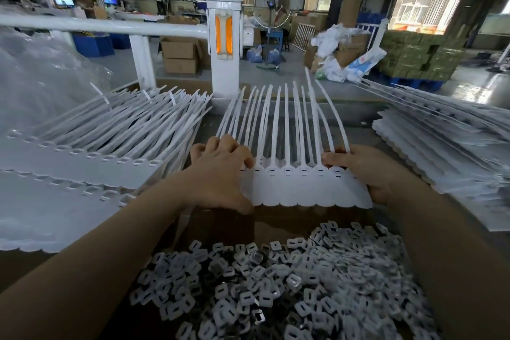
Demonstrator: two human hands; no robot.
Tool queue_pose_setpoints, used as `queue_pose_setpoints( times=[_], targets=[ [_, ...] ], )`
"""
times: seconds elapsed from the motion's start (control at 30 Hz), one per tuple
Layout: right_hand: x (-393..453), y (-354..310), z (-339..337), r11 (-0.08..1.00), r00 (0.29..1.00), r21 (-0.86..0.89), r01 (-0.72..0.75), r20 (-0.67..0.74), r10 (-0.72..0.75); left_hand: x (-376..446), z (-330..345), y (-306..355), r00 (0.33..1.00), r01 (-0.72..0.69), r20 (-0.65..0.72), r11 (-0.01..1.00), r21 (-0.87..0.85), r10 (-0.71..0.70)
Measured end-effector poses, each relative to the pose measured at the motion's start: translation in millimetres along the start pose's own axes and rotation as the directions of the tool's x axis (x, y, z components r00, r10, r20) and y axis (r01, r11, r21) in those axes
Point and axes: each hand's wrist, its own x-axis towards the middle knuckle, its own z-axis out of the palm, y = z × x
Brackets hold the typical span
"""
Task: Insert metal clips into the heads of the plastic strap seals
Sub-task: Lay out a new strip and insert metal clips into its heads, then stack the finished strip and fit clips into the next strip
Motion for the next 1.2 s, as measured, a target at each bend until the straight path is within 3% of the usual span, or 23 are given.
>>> queue_pose_setpoints(
  times=[0.17, 0.33, 0.47, 0.53, 0.63, 0.77, 0.83, 0.93, 1.03, 1.2],
  targets=[
    [3, 1, 5, 0.999, 0.998, -0.046, -0.029, -0.054, 0.026, 4, 9, -10, 1.0, 0.029, 0.006, 0.998, -0.051, -0.029],
    [1, -1, 9, 0.999, 0.999, -0.003, -0.045, -0.004, 0.045, 7, 15, -19, 0.991, 0.06, -0.115, 0.997, -0.042, -0.065],
    [-7, -7, 16, 0.974, 0.988, -0.172, 0.149, 0.063, -0.14, 7, 23, -18, 0.948, 0.112, -0.299, 0.994, -0.016, -0.112],
    [-10, -10, 18, 0.89, 0.973, -0.395, 0.229, 0.105, -0.204, 8, 26, -17, 0.923, 0.187, -0.339, 0.982, -0.016, -0.181],
    [-11, -15, 20, 0.624, 0.951, -0.718, 0.307, 0.202, -0.236, 9, 31, -18, 0.914, 0.231, -0.347, 0.973, 0.01, -0.213],
    [-11, -10, 34, 0.356, 0.921, -0.864, 0.356, 0.259, -0.292, 9, 30, -17, 0.922, 0.233, -0.329, 0.971, 0.059, -0.202],
    [-9, -4, 39, 0.281, 0.916, -0.896, 0.343, 0.254, -0.31, 7, 28, -14, 0.936, 0.224, -0.297, 0.97, 0.089, -0.189],
    [-5, 2, 41, 0.255, 0.919, -0.908, 0.332, 0.251, -0.304, 2, 19, -8, 0.954, 0.217, -0.241, 0.966, 0.138, -0.18],
    [-4, 2, 40, 0.27, 0.926, -0.904, 0.331, 0.256, -0.277, -3, -6, -7, 0.938, 0.337, -0.174, 0.903, 0.267, -0.299],
    [-7, -3, 42, 0.285, 0.934, -0.904, 0.319, 0.248, -0.259, -17, -40, -27, 0.777, 0.565, -0.044, 0.664, 0.49, -0.628]
  ],
)
